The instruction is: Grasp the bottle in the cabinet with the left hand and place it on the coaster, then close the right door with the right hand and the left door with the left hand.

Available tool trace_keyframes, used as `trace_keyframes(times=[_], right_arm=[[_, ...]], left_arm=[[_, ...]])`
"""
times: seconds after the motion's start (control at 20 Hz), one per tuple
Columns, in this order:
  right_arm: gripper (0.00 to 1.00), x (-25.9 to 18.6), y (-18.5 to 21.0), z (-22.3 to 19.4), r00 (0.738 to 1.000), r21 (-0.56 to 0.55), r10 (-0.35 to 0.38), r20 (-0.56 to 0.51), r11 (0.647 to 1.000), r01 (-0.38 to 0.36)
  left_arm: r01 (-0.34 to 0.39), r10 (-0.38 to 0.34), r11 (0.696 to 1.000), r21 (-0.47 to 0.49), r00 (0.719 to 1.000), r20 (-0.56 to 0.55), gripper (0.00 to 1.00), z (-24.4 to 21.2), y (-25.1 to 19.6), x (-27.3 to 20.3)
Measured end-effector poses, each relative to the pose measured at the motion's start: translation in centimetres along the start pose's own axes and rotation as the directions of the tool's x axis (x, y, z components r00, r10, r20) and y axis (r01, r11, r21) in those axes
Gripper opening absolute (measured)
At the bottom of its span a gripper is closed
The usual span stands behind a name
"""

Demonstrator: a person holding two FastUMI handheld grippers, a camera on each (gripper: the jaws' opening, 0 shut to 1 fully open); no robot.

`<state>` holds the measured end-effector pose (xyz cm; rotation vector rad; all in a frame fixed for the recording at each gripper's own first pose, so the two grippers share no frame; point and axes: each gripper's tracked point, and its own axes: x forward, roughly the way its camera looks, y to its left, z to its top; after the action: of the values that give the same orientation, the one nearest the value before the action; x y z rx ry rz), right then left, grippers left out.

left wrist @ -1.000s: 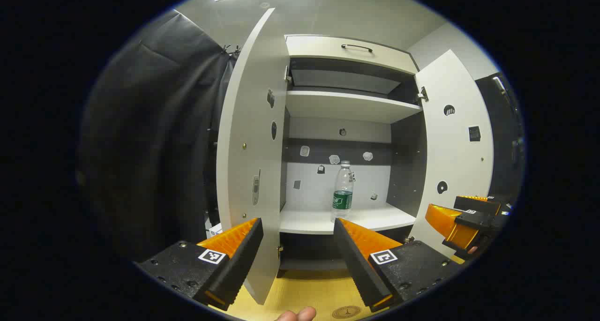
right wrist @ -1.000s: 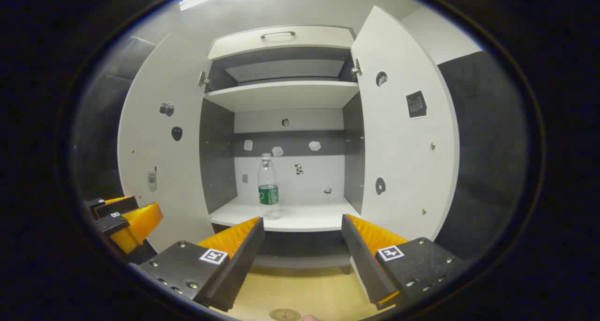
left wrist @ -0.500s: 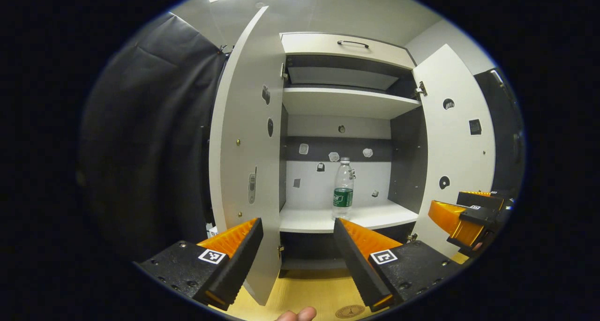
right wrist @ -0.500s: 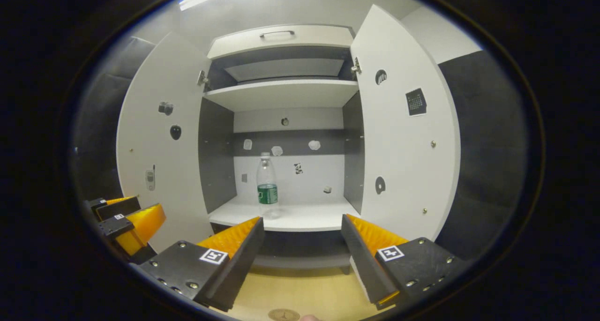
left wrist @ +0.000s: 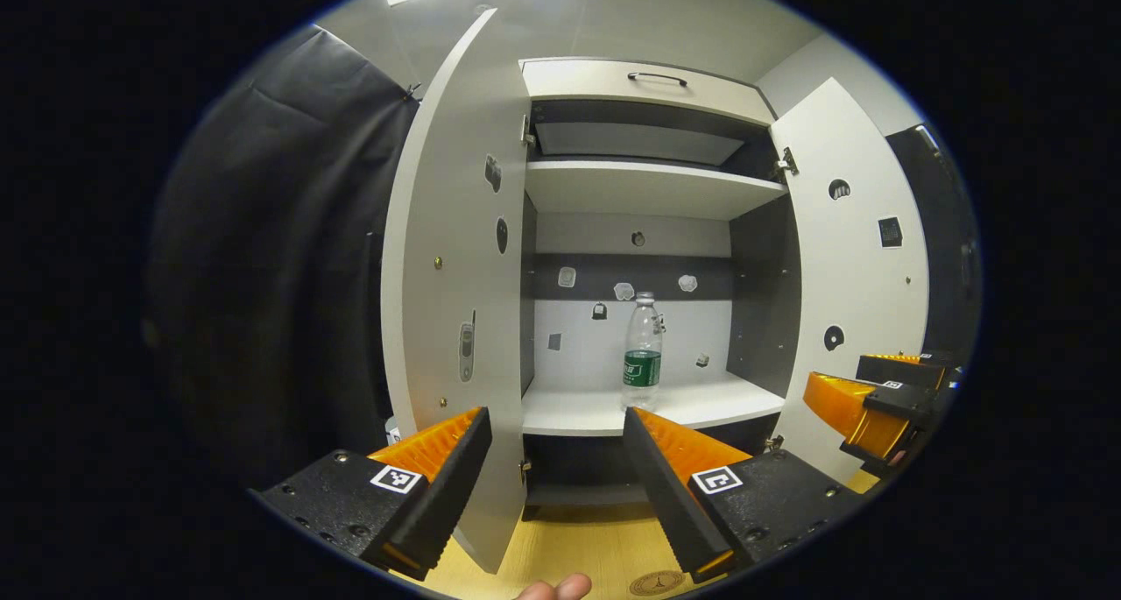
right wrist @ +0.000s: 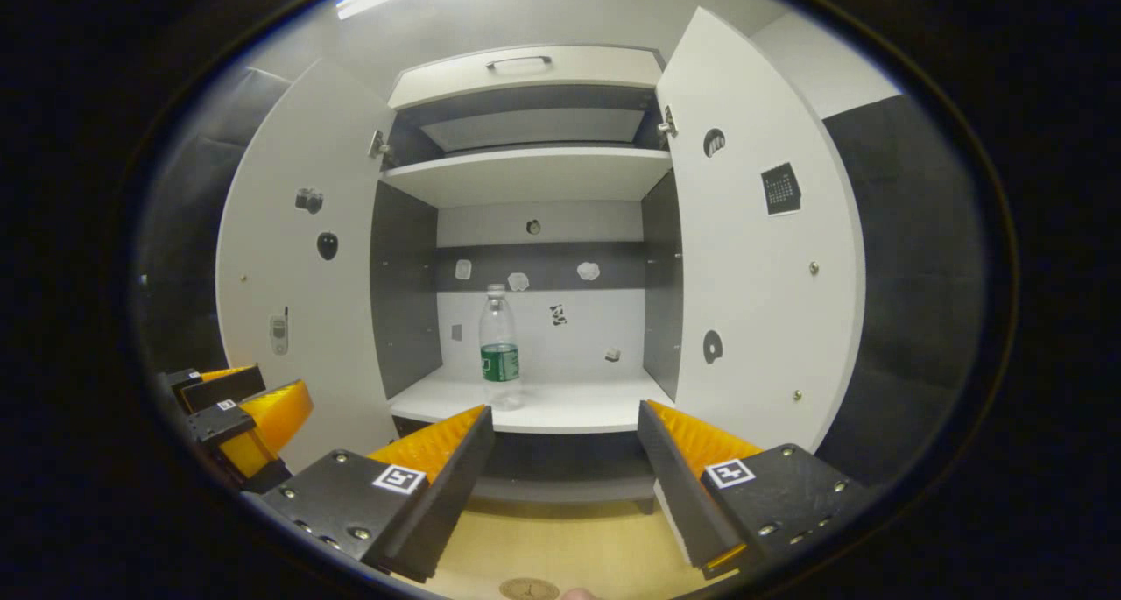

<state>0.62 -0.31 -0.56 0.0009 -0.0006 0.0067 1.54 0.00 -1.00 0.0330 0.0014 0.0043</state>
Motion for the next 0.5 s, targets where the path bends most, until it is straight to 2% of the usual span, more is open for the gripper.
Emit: trace_keyframes(times=[0.2,0.5], right_arm=[[1.00,0.1,-0.3,-0.1,1.000,0.009,0.001,-0.003,1.000,-0.001],[1.00,0.0,-1.3,-0.4,1.000,0.003,-0.012,-0.016,1.000,0.012]], left_arm=[[0.021,-0.021,1.000,0.008,1.000,-0.006,0.96,-0.2,-1.2,1.8],[0.089,-0.089,0.996,0.012,0.996,-0.006,0.96,-0.1,-5.2,6.9]])
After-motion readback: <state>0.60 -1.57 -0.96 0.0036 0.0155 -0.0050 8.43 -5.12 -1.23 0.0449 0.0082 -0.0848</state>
